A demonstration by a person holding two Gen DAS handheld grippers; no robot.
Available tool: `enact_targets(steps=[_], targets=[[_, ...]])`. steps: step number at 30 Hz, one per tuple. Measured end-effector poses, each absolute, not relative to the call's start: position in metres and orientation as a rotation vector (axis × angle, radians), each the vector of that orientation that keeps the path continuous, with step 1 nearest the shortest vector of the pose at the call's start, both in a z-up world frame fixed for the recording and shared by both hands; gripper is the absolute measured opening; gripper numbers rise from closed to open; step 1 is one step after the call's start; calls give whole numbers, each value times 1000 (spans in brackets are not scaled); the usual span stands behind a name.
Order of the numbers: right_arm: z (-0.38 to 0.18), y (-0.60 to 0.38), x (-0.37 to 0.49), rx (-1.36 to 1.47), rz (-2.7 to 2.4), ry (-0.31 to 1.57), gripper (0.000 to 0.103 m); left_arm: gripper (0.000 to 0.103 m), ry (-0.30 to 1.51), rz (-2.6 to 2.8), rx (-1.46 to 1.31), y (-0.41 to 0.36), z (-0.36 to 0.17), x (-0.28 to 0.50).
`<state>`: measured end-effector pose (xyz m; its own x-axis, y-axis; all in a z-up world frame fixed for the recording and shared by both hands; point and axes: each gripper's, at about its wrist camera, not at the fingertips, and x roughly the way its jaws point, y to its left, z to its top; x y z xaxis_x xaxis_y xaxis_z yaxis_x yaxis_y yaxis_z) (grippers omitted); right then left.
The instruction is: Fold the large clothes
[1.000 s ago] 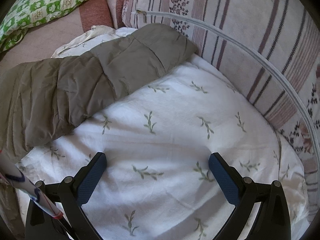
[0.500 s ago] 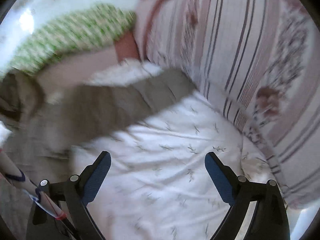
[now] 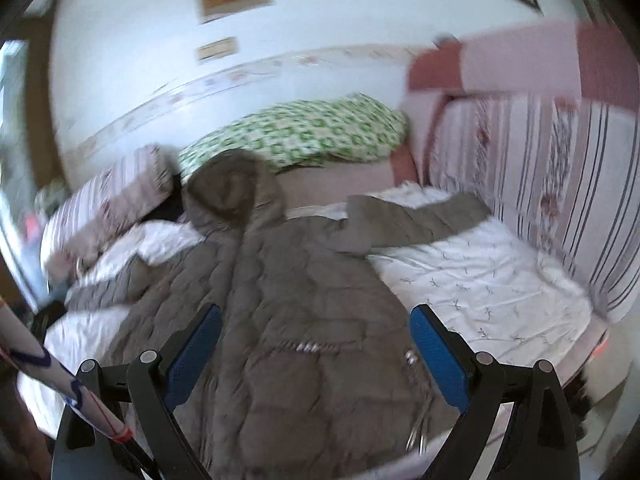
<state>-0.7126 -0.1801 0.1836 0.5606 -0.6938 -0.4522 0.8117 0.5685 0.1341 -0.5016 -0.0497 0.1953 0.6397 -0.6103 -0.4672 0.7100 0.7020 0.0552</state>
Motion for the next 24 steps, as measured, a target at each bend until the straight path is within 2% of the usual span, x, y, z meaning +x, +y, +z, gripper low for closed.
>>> enact_targets(steps=[8,24], targets=[[215,-117,-712,248,-834,319,99,103,400,-752,216,-21,203,-509],[217,-105,-709,245,-788,342,99,103,406,-694,219,-9,204,-507]])
